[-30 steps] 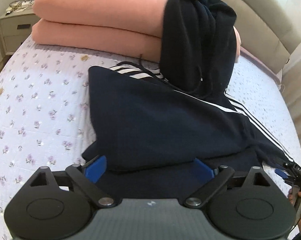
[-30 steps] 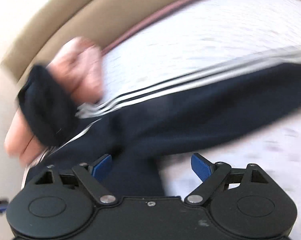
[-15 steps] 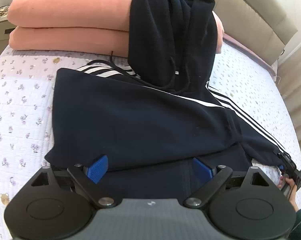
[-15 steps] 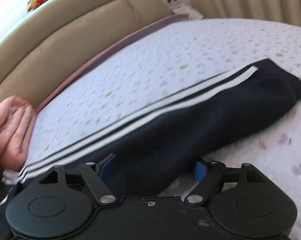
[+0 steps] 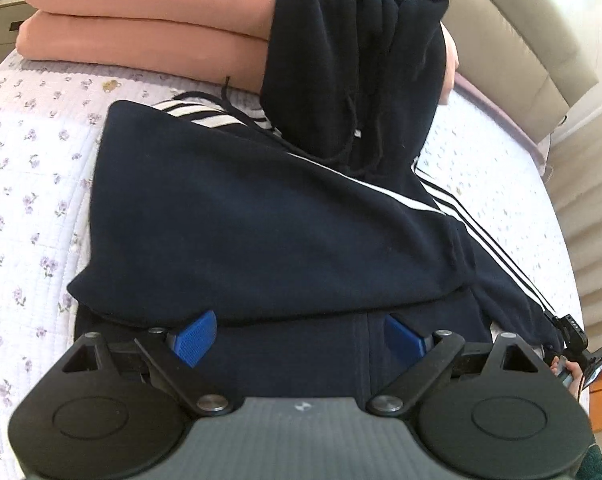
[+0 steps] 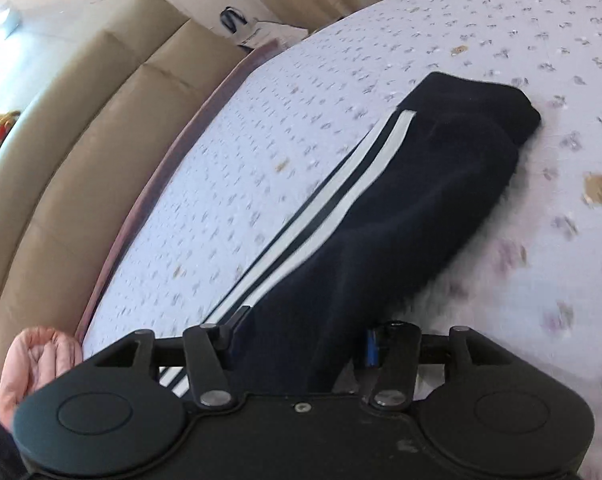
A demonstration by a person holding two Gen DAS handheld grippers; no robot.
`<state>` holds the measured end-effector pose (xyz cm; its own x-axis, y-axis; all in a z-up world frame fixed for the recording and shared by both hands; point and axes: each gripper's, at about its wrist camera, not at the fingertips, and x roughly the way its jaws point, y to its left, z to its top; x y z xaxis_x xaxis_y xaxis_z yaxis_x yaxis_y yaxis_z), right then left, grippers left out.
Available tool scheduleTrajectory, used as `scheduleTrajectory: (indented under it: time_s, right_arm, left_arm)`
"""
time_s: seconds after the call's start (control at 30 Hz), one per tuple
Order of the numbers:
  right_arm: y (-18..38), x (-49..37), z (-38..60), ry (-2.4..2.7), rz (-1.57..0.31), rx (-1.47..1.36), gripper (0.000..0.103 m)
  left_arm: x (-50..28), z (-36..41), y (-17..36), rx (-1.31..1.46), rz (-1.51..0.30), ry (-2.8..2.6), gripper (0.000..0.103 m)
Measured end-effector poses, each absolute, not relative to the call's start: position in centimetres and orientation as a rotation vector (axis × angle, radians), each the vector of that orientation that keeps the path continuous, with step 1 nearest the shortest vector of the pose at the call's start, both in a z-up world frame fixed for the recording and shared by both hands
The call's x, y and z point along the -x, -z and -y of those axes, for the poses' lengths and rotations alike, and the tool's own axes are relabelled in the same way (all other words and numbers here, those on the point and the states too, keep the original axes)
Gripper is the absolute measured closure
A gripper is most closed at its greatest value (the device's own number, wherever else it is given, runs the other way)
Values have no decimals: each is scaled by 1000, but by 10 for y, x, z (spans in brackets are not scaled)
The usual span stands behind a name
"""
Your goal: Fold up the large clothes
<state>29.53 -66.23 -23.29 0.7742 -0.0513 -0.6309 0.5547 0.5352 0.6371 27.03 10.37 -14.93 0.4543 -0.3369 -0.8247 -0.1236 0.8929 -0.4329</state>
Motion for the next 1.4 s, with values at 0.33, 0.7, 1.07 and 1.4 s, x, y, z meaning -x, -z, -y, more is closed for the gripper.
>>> scheduleTrajectory:
  time_s: [0.33, 0.7, 1.07, 1.4]
  right_arm:
    - [178, -315, 648, 373, -464, -780, 96]
    - [-7, -308, 439, -350, -110, -650, 96]
    - [179, -299, 206, -618, -748, -358, 96]
    - [221, -330, 220, -602, -868, -709, 47]
  left_arm:
    - [-268, -122, 144, 488, -1090, 71, 12]
    - [-256, -136, 126, 526, -1008, 77, 11]
    - [-240, -159, 149, 551, -1032, 64, 10]
    - [-234, -176, 171, 612, -1064, 53, 10]
